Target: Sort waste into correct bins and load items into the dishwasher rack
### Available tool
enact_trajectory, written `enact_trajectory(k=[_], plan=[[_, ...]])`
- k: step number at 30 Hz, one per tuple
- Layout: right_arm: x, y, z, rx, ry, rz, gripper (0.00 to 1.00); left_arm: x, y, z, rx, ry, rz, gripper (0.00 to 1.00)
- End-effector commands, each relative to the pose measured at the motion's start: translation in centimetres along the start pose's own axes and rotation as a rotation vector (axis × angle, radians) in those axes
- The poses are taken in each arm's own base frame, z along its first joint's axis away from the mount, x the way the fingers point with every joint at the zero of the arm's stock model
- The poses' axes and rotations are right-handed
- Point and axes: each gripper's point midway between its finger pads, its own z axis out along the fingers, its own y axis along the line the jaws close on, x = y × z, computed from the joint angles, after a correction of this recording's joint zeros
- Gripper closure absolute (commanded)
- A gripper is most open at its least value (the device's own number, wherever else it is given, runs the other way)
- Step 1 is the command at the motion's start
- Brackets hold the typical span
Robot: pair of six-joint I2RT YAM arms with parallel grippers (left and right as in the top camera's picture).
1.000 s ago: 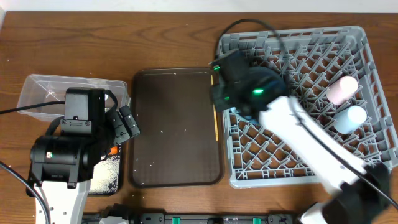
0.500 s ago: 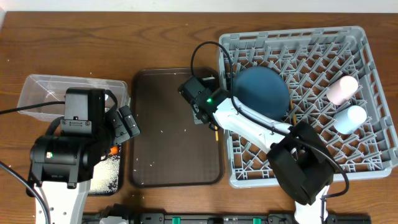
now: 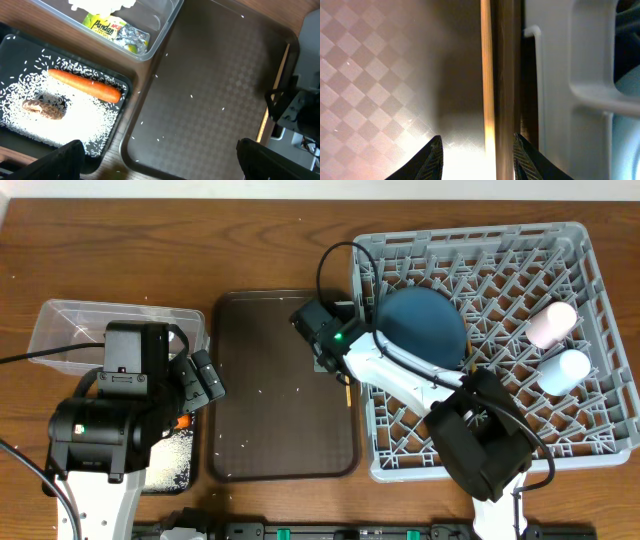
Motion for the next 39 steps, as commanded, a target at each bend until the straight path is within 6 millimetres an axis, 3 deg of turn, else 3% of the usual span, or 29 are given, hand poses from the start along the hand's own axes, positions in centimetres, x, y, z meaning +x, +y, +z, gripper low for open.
enact_trajectory(k=[1, 6, 12, 20, 30, 39], plan=[[0.6, -2.0, 2.3, 0.001, 0.082, 0.034, 0.60, -0.2, 0.3, -0.1, -0.015, -0.009, -0.007, 0.02], [0.5, -0.6, 2.3, -0.077, 0.090, -0.035, 0.59, -0.2, 0.3, -0.1, -0.016, -0.009, -0.007, 0.02], [0.6, 2.2, 1.5, -0.123, 0.024, -0.290, 0.61, -0.2, 0.3, -0.1, -0.015, -0.009, -0.007, 0.02], [3.0, 5.7, 0.3, -0.151, 0.003, -0.415, 0.56, -0.2, 0.3, -0.1, -0.015, -0.009, -0.007, 0.02], [0.2, 1.2, 2.2, -0.080, 0.026, -0.152, 0.53, -0.2, 0.3, -0.1, -0.015, -0.009, -0.007, 0.02], [0.9, 0.4, 3.7, -0.085, 0.080, -0.136, 0.53, -0.2, 0.3, -0.1, -0.016, -0.009, -0.007, 0.02]])
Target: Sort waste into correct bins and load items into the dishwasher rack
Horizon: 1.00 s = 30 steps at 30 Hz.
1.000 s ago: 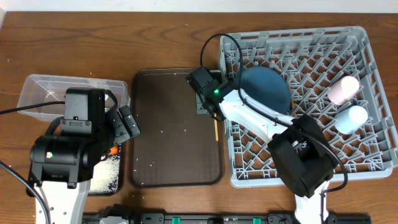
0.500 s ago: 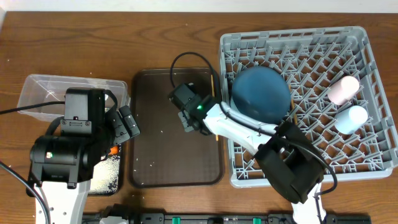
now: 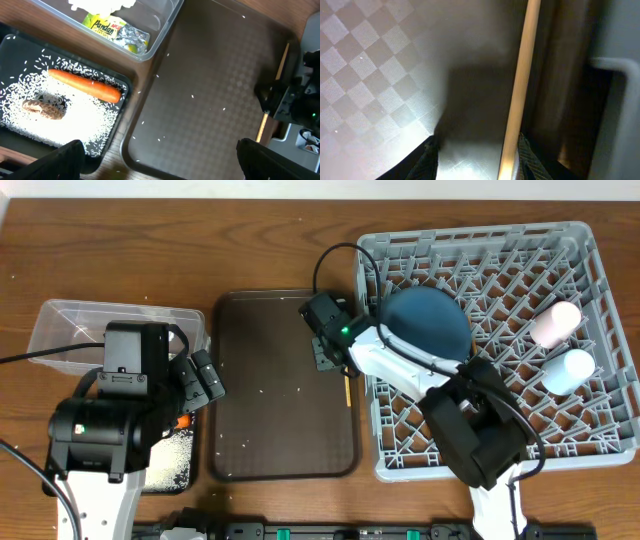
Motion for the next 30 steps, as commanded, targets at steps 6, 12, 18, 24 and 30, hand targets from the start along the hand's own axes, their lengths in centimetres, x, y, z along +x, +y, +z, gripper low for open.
enact_trajectory(k=[6, 12, 18, 24, 30], plan=[[1.0, -0.7, 1.3, 0.018, 0.042, 0.017, 0.77, -0.2, 0.3, -0.1, -0.015, -0.010, -0.007, 0.02], [1.3, -0.1, 1.2, 0.018, 0.039, 0.018, 0.99, -0.2, 0.3, -0.1, -0.015, -0.010, -0.007, 0.02], [-1.6, 1.5, -2.8, -0.011, -0.051, -0.069, 0.99, -0.2, 0.3, -0.1, -0.015, -0.010, -0.007, 0.02], [-5.2, 1.6, -13.4, -0.109, -0.207, -0.111, 0.99, -0.2, 0.3, -0.1, -0.015, -0.010, -0.007, 0.02], [-6.2, -5.7, -20.9, 0.002, -0.302, -0.115, 0.99, -0.2, 0.3, -0.1, -0.015, -0.010, -0.007, 0.02]])
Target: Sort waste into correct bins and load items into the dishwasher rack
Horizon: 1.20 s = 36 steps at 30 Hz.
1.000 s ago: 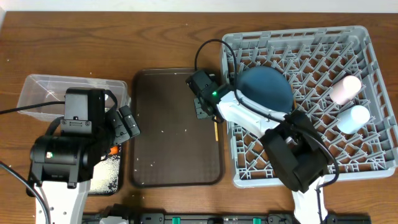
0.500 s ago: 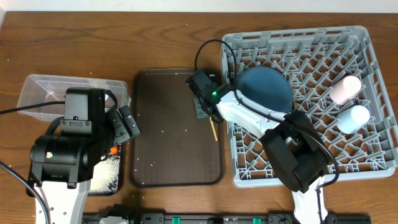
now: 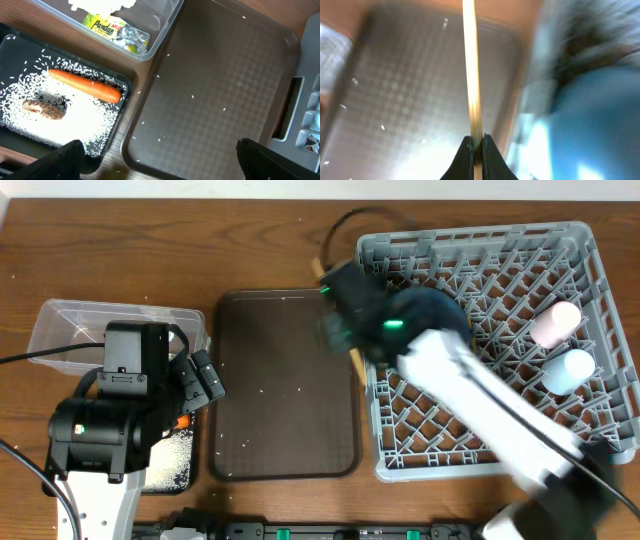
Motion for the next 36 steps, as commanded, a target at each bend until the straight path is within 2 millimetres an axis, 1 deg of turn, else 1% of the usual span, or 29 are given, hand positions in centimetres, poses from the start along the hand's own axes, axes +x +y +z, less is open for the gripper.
enact_trajectory(k=[1, 2, 4, 7, 10, 12, 15, 20, 24, 27, 28, 30, 31, 34, 35, 36], plan=[[-1.3, -6.3, -3.8, 0.144, -0.047, -0.028, 0.99, -0.3, 0.3, -0.1, -0.015, -0.010, -0.007, 0.02], [-1.1, -8.1, -4.4, 0.182, -0.036, -0.026, 0.99, -0.3, 0.3, -0.1, -0.015, -0.010, -0.007, 0.02], [-0.3, -12.3, -5.5, 0.276, 0.005, -0.005, 0.99, -0.3, 0.3, -0.1, -0.015, -0.010, -0.007, 0.02], [1.3, -18.0, -6.0, 0.373, 0.082, 0.055, 0.99, -0.3, 0.3, -0.1, -0.015, -0.010, -0.007, 0.02], [2.8, -22.4, -5.7, 0.429, 0.138, 0.143, 0.99, -0.3, 0.3, -0.1, -0.015, -0.010, -0.007, 0.02], [4.1, -24.6, -5.1, 0.452, 0.186, 0.173, 0.99, -0.3, 0.3, -0.1, -0.015, -0.010, -0.007, 0.02], [5.9, -26.0, -3.7, 0.459, 0.259, 0.183, 0.99, -0.3, 0.3, -0.1, -0.015, -0.010, -0.007, 0.02], [8.4, -26.8, -1.1, 0.474, 0.374, 0.171, 0.99, -0.3, 0.3, -0.1, -0.015, -0.010, -0.007, 0.02], [9.4, -27.8, 0.0, 0.522, 0.430, 0.159, 0.99, -0.3, 0.3, -0.1, -0.015, -0.010, -0.007, 0.02], [9.6, -28.3, 0.1, 0.554, 0.441, 0.150, 0.99, -0.3, 0.3, -0.1, -0.015, -0.010, -0.007, 0.02], [9.5, -28.4, 0.0, 0.563, 0.439, 0.148, 0.97, -0.3, 0.3, -0.1, -0.015, -0.010, -0.007, 0.02], [9.4, -28.5, -0.2, 0.569, 0.435, 0.143, 0.77, -0.3, 0.3, -0.1, -0.015, -0.010, -0.007, 0.02], [9.4, -28.4, -0.4, 0.568, 0.434, 0.140, 0.70, -0.3, 0.3, -0.1, -0.015, -0.010, -0.007, 0.02], [9.4, -27.8, -0.9, 0.546, 0.436, 0.140, 0.62, -0.3, 0.3, -0.1, -0.015, -0.010, -0.007, 0.02], [9.2, -27.4, -1.1, 0.529, 0.425, 0.149, 0.61, -0.3, 0.3, -0.1, -0.015, -0.010, -0.007, 0.02], [8.9, -26.5, -1.3, 0.491, 0.400, 0.172, 0.61, -0.3, 0.3, -0.1, -0.015, -0.010, -0.007, 0.02]])
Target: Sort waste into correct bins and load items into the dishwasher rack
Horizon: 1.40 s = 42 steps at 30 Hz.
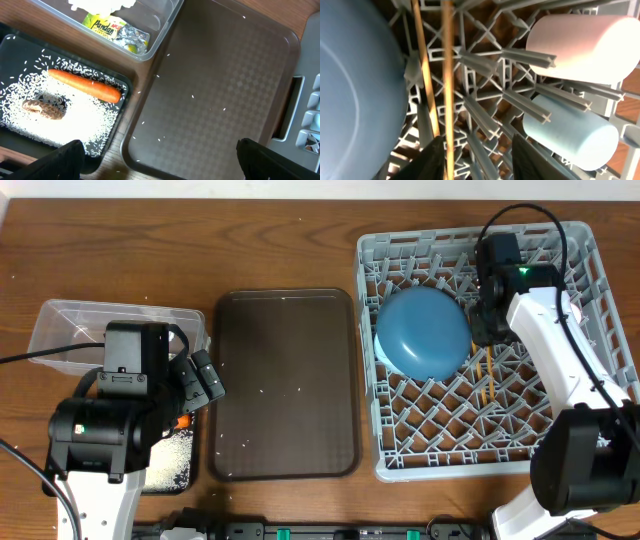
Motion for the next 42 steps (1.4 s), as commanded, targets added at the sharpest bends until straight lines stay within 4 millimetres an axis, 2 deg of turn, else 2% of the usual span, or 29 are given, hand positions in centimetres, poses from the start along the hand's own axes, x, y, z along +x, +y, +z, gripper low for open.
enact_trajectory(k=[1, 4, 7, 9, 10, 11, 15, 16, 18, 20, 21, 22, 25, 27, 31, 33, 38, 42], plan=[[-0.1, 1.5, -2.8, -0.110, -0.065, 0.029, 0.61, -0.2, 0.3, -0.1, -0.015, -0.009, -0.007, 0.02], [0.2, 4.8, -6.4, -0.314, -0.127, 0.026, 0.60, -0.2, 0.3, -0.1, -0.015, -0.009, -0.007, 0.02], [0.8, 8.8, -12.4, -0.566, -0.238, -0.034, 0.55, -0.2, 0.3, -0.1, -0.016, -0.009, -0.007, 0.02], [1.6, 10.5, -16.8, -0.687, -0.337, -0.089, 0.43, -0.2, 0.3, -0.1, -0.016, -0.009, -0.007, 0.02], [2.1, 10.8, -18.5, -0.717, -0.380, -0.102, 0.30, -0.2, 0.3, -0.1, -0.015, -0.009, -0.007, 0.02], [2.7, 11.0, -20.3, -0.741, -0.422, -0.101, 0.01, -0.2, 0.3, -0.1, -0.016, -0.009, -0.007, 0.02], [5.8, 10.6, -25.4, -0.798, -0.530, -0.091, 0.01, -0.2, 0.3, -0.1, -0.016, -0.009, -0.007, 0.02], [6.2, 9.8, -25.8, -0.763, -0.561, -0.090, 0.01, -0.2, 0.3, -0.1, -0.015, -0.009, -0.007, 0.02], [7.0, 7.7, -26.3, -0.690, -0.612, -0.060, 0.09, -0.2, 0.3, -0.1, -0.015, -0.009, -0.007, 0.02], [8.2, 6.0, -26.7, -0.643, -0.646, -0.038, 0.11, -0.2, 0.3, -0.1, -0.015, -0.009, -0.007, 0.02], [8.7, 5.2, -26.7, -0.618, -0.657, -0.035, 0.09, -0.2, 0.3, -0.1, -0.015, -0.009, -0.007, 0.02], [9.4, 4.3, -26.7, -0.587, -0.669, -0.033, 0.01, -0.2, 0.3, -0.1, -0.016, -0.009, -0.007, 0.02], [10.9, 1.7, -26.6, -0.495, -0.699, 0.007, 0.01, -0.2, 0.3, -0.1, -0.015, -0.009, -0.007, 0.02], [12.3, 0.7, -26.2, -0.463, -0.689, 0.013, 0.01, -0.2, 0.3, -0.1, -0.015, -0.009, -0.007, 0.02], [14.8, -0.1, -25.6, -0.452, -0.655, 0.004, 0.01, -0.2, 0.3, -0.1, -0.016, -0.009, -0.007, 0.02], [14.4, -1.1, -25.7, -0.419, -0.694, 0.046, 0.01, -0.2, 0.3, -0.1, -0.015, -0.009, -0.007, 0.02], [12.0, -3.7, -26.2, -0.385, -0.880, 0.235, 0.01, -0.2, 0.3, -0.1, -0.015, -0.009, -0.007, 0.02], [10.9, -4.3, -24.0, -0.367, -0.975, 0.331, 0.01, -0.2, 0.3, -0.1, -0.016, -0.009, -0.007, 0.02]])
